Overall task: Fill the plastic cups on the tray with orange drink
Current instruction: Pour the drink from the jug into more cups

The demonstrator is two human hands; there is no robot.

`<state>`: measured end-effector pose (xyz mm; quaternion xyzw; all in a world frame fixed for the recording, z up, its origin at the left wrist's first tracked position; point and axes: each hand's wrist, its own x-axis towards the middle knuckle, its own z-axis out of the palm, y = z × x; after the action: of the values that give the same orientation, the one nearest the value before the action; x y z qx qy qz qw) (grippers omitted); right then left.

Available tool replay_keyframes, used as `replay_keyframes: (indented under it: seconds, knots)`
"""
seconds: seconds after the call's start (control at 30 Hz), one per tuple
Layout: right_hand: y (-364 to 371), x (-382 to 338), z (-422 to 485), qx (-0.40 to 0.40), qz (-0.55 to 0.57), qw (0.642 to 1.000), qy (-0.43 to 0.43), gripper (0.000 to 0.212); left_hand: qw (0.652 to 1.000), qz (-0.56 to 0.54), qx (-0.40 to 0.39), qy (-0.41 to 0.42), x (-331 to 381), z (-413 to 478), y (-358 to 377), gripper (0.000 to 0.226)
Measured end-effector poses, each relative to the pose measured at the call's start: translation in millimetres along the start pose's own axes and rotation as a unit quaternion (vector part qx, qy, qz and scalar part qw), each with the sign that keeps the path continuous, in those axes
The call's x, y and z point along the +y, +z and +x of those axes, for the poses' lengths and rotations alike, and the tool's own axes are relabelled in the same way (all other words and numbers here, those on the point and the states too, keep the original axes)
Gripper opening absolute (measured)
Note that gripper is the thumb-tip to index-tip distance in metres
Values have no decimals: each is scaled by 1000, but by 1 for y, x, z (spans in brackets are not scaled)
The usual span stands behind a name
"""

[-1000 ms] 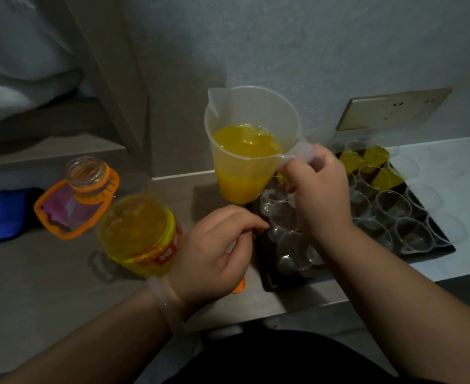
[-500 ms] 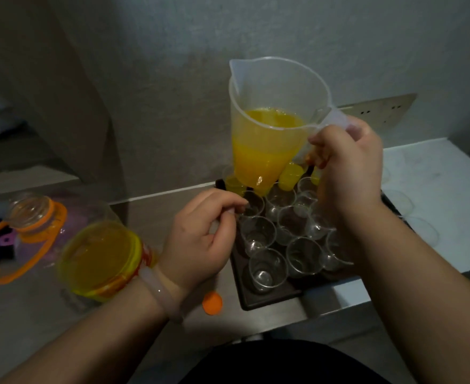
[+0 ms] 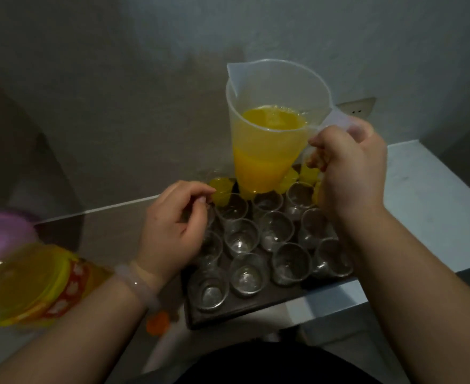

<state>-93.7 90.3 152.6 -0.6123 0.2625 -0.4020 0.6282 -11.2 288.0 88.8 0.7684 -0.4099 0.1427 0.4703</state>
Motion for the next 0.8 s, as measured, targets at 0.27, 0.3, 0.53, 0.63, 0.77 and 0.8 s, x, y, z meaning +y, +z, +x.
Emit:
replay_keyframes:
  seconds: [0.27,0.3,0.53,0.63,0.77,0.8]
  knots:
    - [-60,9,52,-72,-38,997,-18,11,996,53,51,-53,26,25,70,18]
    - [-66,9,57,-75,-37,996,-17,12,995,58,49,-58,28,27,77,17]
    - [-95,8,88,-89,-29,995,-18,12,991,99,-35,-86,31,32,109,22]
    - [-103,8,97,-79,-19,997,-12,12,984,135,-92,-77,32,38,119,25]
    - [-108,9,104,-62,-26,998,-18,12,964,181,-181,-66,30,52,132,29]
    - [-108,9,106,-59,-27,998,-19,11,958,190,-204,-62,28,56,136,29]
